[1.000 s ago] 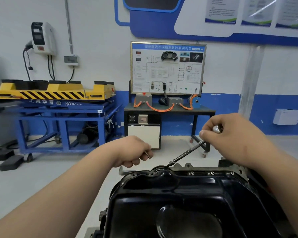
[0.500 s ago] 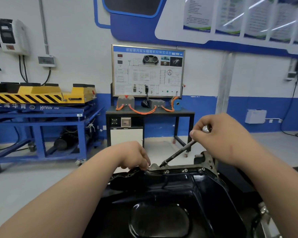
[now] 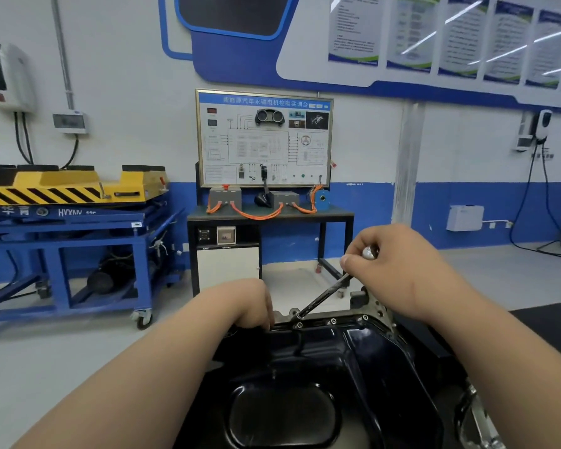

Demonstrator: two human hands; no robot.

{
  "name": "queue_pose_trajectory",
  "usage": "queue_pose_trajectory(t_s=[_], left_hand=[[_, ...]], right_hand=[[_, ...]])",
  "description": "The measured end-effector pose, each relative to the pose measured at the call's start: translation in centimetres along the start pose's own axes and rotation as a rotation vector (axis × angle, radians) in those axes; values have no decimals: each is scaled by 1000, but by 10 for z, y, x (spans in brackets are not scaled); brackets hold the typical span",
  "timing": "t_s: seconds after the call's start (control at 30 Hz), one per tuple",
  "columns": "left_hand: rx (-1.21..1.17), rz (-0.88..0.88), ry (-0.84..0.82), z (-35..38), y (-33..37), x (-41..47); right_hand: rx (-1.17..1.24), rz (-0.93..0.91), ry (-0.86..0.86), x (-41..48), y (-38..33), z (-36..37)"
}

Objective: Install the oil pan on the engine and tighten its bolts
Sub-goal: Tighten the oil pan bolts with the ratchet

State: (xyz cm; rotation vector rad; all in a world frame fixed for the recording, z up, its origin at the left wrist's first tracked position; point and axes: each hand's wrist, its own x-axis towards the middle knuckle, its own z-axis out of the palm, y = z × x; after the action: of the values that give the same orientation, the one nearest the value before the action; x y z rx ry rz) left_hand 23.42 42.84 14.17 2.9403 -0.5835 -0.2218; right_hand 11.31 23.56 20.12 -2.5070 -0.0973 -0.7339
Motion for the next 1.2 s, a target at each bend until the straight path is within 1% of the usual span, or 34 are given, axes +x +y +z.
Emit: queue_pose_trajectory(t_s=[0.23,0.37,0.53,0.7,0.97,1.07,1.2], left_hand=[[19,17,-44,-3,-4,6],[35,-7,-94,-6,-3,10],[-12,8,-105,-1,-7,13],[-76,46,-117,0,-11,13],[-18,72,-74,4,-15,15],[2,53,-93,3,-17,16],[19,38,-118,3,-17,16]], right_hand=[[4,-26,-5,-5,-4,4],[0,-47,-9,-4,-11,12],[-20,-47,-41,-3,-14,25],[-26,-46,-3,-2,-14,24],[-15,-51,-23,-1,-15,26],[-33,-61,-22,0,-15,29],[-58,-79,-66,-1,-17,35]])
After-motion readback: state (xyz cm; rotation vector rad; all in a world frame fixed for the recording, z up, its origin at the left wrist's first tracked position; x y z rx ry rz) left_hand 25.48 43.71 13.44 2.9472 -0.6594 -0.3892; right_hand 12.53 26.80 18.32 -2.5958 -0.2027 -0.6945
